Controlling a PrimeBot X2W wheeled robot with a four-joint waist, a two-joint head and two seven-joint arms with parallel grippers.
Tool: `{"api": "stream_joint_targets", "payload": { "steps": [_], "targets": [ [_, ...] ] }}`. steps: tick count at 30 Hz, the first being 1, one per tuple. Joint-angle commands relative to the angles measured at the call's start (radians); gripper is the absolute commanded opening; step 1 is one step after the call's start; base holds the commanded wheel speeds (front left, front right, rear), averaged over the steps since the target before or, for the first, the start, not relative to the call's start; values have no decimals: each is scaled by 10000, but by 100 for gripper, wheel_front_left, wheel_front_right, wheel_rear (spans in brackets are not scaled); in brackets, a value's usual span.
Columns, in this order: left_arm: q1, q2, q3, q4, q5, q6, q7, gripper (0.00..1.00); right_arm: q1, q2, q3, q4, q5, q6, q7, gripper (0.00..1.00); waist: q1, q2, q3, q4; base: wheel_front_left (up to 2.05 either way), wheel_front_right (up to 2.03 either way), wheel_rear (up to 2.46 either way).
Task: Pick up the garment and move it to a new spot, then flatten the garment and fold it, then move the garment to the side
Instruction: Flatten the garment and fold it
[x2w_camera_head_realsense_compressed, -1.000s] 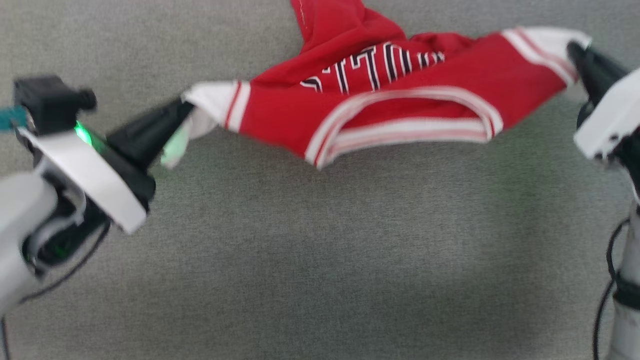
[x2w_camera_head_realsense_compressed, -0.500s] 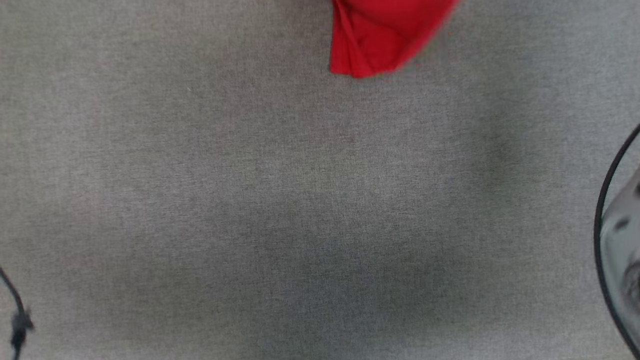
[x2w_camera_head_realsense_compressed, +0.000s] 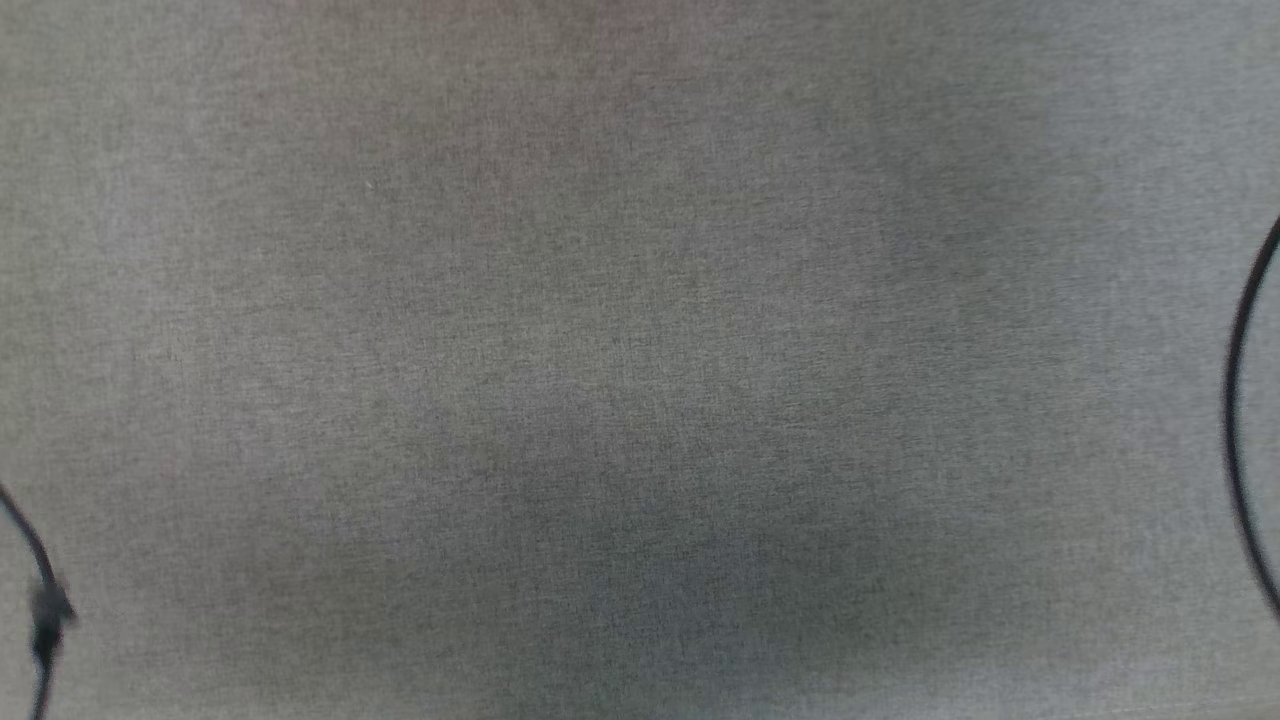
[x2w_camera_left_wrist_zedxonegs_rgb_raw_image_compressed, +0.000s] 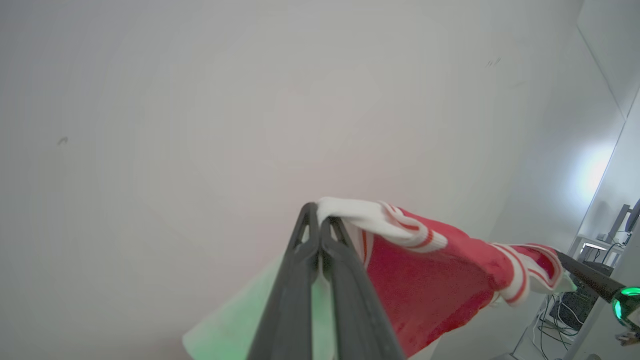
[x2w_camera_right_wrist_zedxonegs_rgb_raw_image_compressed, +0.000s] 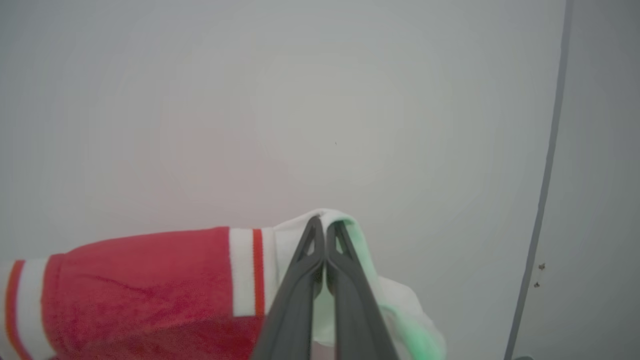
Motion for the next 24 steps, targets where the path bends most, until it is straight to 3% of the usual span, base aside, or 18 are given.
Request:
{"api": "stream_joint_targets", "payload": {
  "steps": [1,7,12,18,21,22,24],
  "targets": [
    [765,256,-44,-447,-287,31,-73,0,474,-64,197,296,8,-47,-106,0,-1,0,-153,-87,0,0,0],
    [3744,859,-667,-1970,-706,31,-72,0,2479,-32,1078,398,256,-38,319,0,-1,0,-463,106,0,0,0],
    [6472,1021,-404,-3053,-390,29,-66,0,5142,-127,1806,-895,1008,-38,1268,0,-1,0,-897,254,0,0,0],
    [9457,1267,-477,-4415,214,29,-65,0,9427,-670,2237,-4826,2544,-36,3421,0,-1,0,-1440,332,0,0,0],
    [10652,1422,-461,-5023,507,28,-65,0,11723,-824,2058,-7318,3104,-35,4735,0,-1,0,-1596,370,0,0,0],
    [10652,1422,-461,-5023,507,28,-65,0,11723,-824,2058,-7318,3104,-35,4735,0,-1,0,-1596,370,0,0,0],
    [11343,1524,-325,-5350,703,29,-65,0,13184,-752,1815,-8777,3400,-33,5580,0,-1,0,-1687,405,0,0,0]
  ]
}}
